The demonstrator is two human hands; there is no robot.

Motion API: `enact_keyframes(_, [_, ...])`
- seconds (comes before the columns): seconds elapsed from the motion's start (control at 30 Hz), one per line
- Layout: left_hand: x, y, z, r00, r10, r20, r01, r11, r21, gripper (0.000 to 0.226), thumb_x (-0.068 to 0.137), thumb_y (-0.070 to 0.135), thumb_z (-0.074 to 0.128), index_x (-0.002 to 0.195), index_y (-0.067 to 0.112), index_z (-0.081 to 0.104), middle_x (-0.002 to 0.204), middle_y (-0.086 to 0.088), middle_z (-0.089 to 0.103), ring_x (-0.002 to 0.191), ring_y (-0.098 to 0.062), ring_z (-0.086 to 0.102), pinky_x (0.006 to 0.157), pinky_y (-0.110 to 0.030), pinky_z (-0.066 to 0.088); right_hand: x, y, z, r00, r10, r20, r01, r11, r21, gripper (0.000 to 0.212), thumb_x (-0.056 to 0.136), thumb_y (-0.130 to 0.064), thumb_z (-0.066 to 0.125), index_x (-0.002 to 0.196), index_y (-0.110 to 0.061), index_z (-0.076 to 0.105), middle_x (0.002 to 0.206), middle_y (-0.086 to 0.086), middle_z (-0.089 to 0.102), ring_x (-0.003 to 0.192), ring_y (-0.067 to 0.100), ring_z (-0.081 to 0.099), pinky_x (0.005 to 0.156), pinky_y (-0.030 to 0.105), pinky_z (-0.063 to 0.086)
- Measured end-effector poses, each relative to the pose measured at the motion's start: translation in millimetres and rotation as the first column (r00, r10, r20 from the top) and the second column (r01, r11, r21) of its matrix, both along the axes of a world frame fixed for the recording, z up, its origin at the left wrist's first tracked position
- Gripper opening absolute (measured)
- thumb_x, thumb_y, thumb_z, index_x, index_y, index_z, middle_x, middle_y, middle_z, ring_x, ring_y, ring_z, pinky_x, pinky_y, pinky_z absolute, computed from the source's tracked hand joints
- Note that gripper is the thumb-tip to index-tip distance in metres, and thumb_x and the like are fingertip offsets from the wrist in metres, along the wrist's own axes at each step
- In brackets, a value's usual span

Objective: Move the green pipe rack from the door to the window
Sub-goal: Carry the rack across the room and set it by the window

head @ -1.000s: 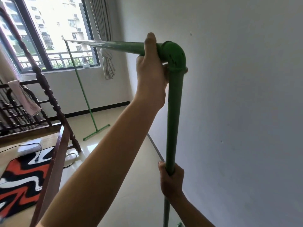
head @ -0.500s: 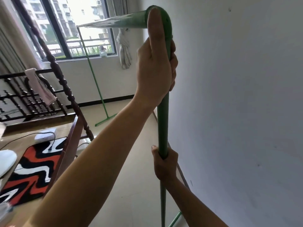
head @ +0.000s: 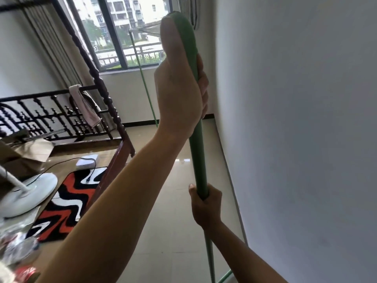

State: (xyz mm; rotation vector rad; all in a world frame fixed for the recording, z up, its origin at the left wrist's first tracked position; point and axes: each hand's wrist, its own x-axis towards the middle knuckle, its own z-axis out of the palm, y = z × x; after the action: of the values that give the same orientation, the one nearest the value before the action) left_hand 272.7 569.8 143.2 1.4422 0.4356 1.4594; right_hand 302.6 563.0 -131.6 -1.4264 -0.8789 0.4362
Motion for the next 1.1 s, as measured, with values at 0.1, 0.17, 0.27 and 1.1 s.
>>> enact_keyframes(0.1, [-4.0, 38.3, 0.9, 0.999, 0.046, -0.024, -0.046, 0.999, -0.028, 0.055, 0.101, 0.053, 0.021, 0.064, 0.022, 0.047, 0.045, 0.005, 0.035, 0.034, -0.013, 0.030, 0.037, -0.021, 0.027, -2.3, 34.2, 1.7, 0.998, 0.058, 0.010, -0.058, 0.998, 0.006, 0.042, 0.083, -0.034, 0.067, 0.055, -0.007, 0.049, 0.050, 0.022, 0.048, 0.049, 0.044, 0.050, 0.045, 0.049, 0.048])
enact_keyframes(0.17, [-11.7, 62.6, 2.7, 0.998, 0.064, -0.005, -0.064, 0.998, -0.021, 0.056, 0.101, 0.053, 0.020, 0.063, 0.022, 0.046, 0.045, 0.003, 0.034, 0.033, -0.014, 0.029, 0.037, -0.022, 0.026, -8.5, 60.7, 2.9, 0.996, 0.082, 0.016, -0.082, 0.997, 0.008, 0.047, 0.080, -0.042, 0.061, 0.057, -0.003, 0.049, 0.051, 0.025, 0.047, 0.049, 0.045, 0.049, 0.044, 0.049, 0.047])
enact_keyframes(0.27, [-30.0, 99.6, 6.4, 0.996, 0.076, 0.034, -0.076, 0.997, -0.010, 0.063, 0.104, 0.050, 0.019, 0.057, 0.019, 0.047, 0.047, -0.003, 0.032, 0.036, -0.016, 0.027, 0.038, -0.028, 0.022, -22.9, 103.8, 3.4, 0.991, 0.129, 0.039, -0.130, 0.991, 0.016, 0.049, 0.080, -0.043, 0.060, 0.054, -0.004, 0.046, 0.046, 0.020, 0.044, 0.043, 0.040, 0.047, 0.041, 0.045, 0.044])
enact_keyframes(1.1, [62.0, 330.9, 4.7, 0.947, 0.320, 0.017, -0.320, 0.947, -0.004, 0.060, 0.105, 0.047, 0.022, 0.059, 0.017, 0.047, 0.048, -0.006, 0.033, 0.034, -0.017, 0.029, 0.037, -0.027, 0.024, 65.5, 351.4, -2.4, 0.935, 0.347, 0.078, -0.351, 0.935, 0.052, 0.051, 0.083, -0.039, 0.060, 0.049, -0.005, 0.041, 0.044, 0.001, 0.038, 0.037, 0.017, 0.038, 0.036, 0.043, 0.034])
